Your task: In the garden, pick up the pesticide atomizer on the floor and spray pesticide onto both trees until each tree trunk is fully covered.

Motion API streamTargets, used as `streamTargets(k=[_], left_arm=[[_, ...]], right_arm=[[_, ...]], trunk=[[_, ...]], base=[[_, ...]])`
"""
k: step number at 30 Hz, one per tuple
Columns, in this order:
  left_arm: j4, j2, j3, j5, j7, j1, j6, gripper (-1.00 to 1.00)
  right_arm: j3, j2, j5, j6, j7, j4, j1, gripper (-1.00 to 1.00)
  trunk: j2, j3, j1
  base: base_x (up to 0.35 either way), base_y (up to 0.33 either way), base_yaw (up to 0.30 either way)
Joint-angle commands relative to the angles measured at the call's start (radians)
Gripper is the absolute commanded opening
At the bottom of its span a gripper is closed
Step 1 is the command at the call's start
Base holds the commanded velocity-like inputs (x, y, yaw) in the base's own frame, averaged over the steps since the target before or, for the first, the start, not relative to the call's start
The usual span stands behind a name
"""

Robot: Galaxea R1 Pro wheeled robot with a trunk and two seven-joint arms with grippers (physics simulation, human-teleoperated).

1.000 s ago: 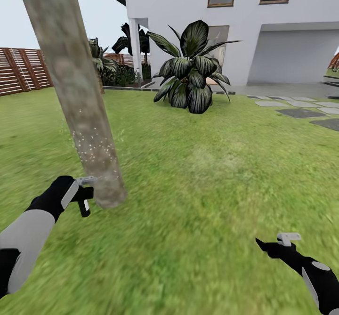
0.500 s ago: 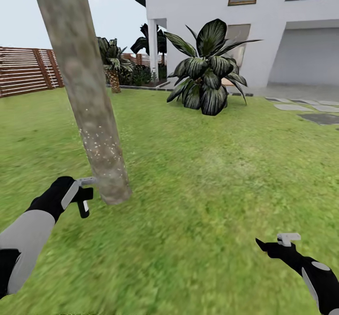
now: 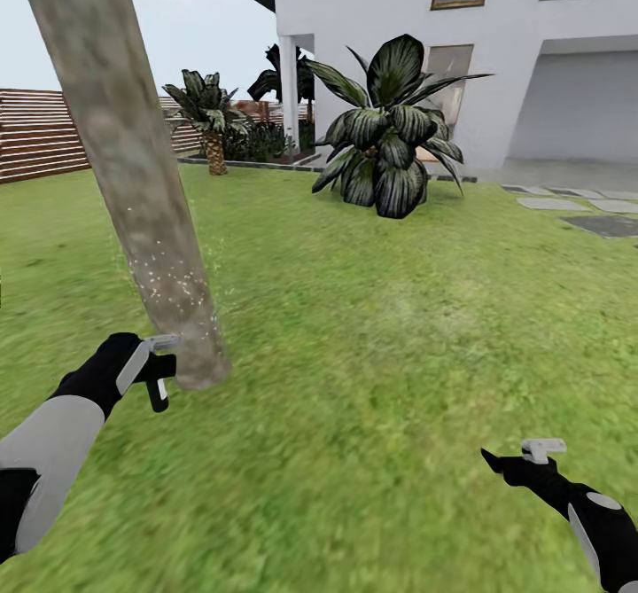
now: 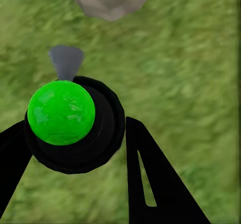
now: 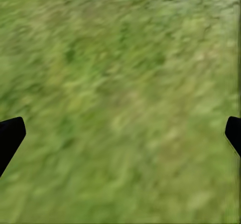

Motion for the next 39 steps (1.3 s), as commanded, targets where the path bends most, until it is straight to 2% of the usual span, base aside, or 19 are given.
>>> streamTargets(k=[1,7,13,17,21,23,25,27,28,29,30,31,33,34,35,36,37,38,39], left_arm=[[-0.001,0.001,-0.007,0.010,0.009,-0.001,0.004,-1.00],[0.000,0.001,-0.007,0.010,0.008,0.001,0.003,-1.00],[-0.002,0.002,-0.007,0.010,0.008,0.047,0.002,-1.00],[-0.002,0.002,-0.011,0.009,-0.001,0.109,-0.082,-1.00],[-0.017,0.003,-0.077,0.007,-0.004,0.120,-0.096,-1.00],[-0.005,-0.007,-0.111,0.009,-0.006,0.136,-0.104,-1.00],[-0.010,-0.023,-0.125,0.008,-0.015,0.202,-0.113,-1.00],[-0.011,-0.029,-0.129,0.008,-0.037,0.256,-0.166,-1.00],[-0.007,-0.029,-0.131,0.007,-0.067,0.278,-0.203,-1.00],[-0.005,-0.025,-0.133,0.005,-0.115,0.301,-0.229,-1.00],[-0.003,-0.021,-0.136,-0.002,-0.175,0.320,-0.244,-1.00],[-0.002,-0.017,-0.137,-0.015,-0.237,0.333,-0.253,-1.00],[0.000,-0.009,-0.138,-0.070,-0.346,0.346,-0.291,-1.00],[0.001,-0.007,-0.138,-0.099,-0.377,0.354,-0.320,-1.00],[0.002,-0.005,-0.138,-0.157,-0.432,0.377,-0.378,-1.00],[0.002,-0.004,-0.137,-0.195,-0.476,0.394,-0.411,-1.00],[0.002,0.001,-0.137,-0.256,-0.564,0.420,-0.455,-1.00],[0.003,0.009,-0.137,-0.312,-0.647,0.439,-0.493,-1.00],[0.003,0.017,-0.136,-0.367,-0.717,0.451,-0.535,-1.00]], right_arm=[[-0.006,0.001,0.008,0.004,0.008,-0.001,-0.001,1.00],[-0.006,0.001,0.008,0.004,0.007,-0.001,-0.001,1.00],[-0.004,0.002,0.008,0.004,0.007,-0.001,-0.001,1.00],[-0.003,0.004,0.008,0.004,0.007,-0.001,-0.001,1.00],[-0.004,0.003,0.009,-0.010,-0.036,0.000,-0.001,1.00],[-0.001,0.003,0.008,-0.023,-0.060,-0.001,-0.001,1.00],[0.003,0.009,0.008,-0.026,-0.065,0.000,-0.001,1.00],[0.005,0.021,0.005,-0.028,-0.064,0.002,-0.001,1.00],[0.011,0.040,0.005,-0.028,-0.063,0.004,-0.001,1.00],[0.038,0.076,0.011,-0.027,-0.063,0.003,-0.001,1.00],[0.095,0.117,0.032,-0.027,-0.062,0.002,-0.001,1.00],[0.176,0.148,0.066,-0.026,-0.063,0.000,-0.001,1.00],[0.348,0.190,0.110,-0.024,-0.062,-0.016,0.000,1.00],[0.390,0.210,0.116,-0.022,-0.061,-0.032,0.000,1.00],[0.439,0.256,0.121,-0.018,-0.058,-0.063,-0.004,1.00],[0.462,0.288,0.123,-0.016,-0.054,-0.085,-0.008,1.00],[0.487,0.337,0.126,0.003,-0.040,-0.124,-0.021,1.00],[0.502,0.376,0.127,0.051,-0.017,-0.163,-0.036,1.00],[0.509,0.401,0.128,0.127,0.018,-0.201,-0.054,1.00]], trunk=[[0.000,-0.001,0.000],[0.000,-0.001,0.000],[0.000,-0.001,0.000],[0.000,-0.001,0.000],[0.000,-0.001,0.000],[0.000,-0.001,0.000],[0.000,-0.001,0.000],[0.000,-0.001,0.000],[0.000,-0.001,0.000],[0.000,-0.001,0.000],[0.000,-0.001,0.000],[0.000,-0.001,0.000],[0.000,-0.001,0.000],[0.000,-0.001,0.000],[0.000,-0.001,0.000],[0.000,-0.001,0.000],[0.000,-0.001,0.000],[0.000,-0.001,0.000],[0.000,-0.001,0.000]], base=[[0.097,-0.274,0.138],[0.099,-0.274,0.223],[0.074,-0.274,0.269],[-0.032,-0.271,0.164],[-0.214,-0.166,0.014],[-0.073,-0.036,0.002],[-0.019,-0.010,0.000],[-0.005,-0.002,0.000],[-0.002,-0.001,0.000],[0.000,0.000,0.000],[0.000,0.000,0.000],[0.000,0.000,0.000],[0.000,0.000,0.000],[0.000,0.000,0.000],[0.000,0.000,0.000],[0.000,0.000,0.000],[0.000,0.000,0.000],[0.000,0.000,0.000],[0.000,0.000,0.000]])
